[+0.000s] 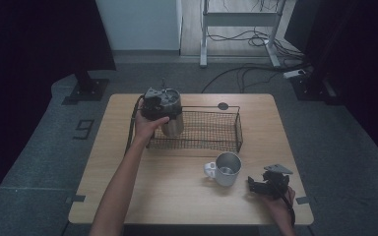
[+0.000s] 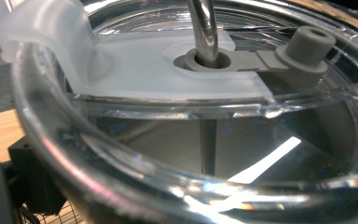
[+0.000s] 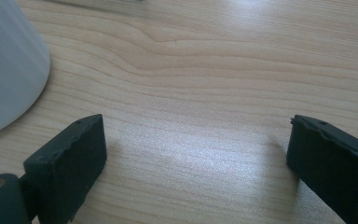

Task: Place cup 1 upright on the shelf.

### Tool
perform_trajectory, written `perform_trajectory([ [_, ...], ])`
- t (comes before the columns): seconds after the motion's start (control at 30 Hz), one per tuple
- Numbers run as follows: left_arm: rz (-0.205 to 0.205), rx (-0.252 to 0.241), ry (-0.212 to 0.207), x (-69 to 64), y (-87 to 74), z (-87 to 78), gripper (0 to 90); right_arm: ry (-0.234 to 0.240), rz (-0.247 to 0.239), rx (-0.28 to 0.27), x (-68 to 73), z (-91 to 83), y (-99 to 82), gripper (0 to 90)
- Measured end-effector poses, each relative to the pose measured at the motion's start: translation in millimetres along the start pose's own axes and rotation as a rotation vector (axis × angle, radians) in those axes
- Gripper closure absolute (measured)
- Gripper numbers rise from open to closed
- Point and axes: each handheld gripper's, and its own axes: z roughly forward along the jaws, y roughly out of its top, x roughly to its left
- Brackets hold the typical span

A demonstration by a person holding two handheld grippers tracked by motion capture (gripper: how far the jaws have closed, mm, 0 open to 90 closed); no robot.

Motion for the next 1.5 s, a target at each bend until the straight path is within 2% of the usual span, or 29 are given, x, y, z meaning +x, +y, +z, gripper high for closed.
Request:
perform_trajectory([
  [0.53,-0.015,0.048,0.013,-0.2,-14.6,17.0,3.5,0.000,0.000,0.000,0.0,0.0,0.0,4.7],
  [1.5,-0.011,0.101,0.055,2.1,-30.9,29.8,3.5,0.000,0.000,0.000,0.0,0.0,0.0,4.7],
])
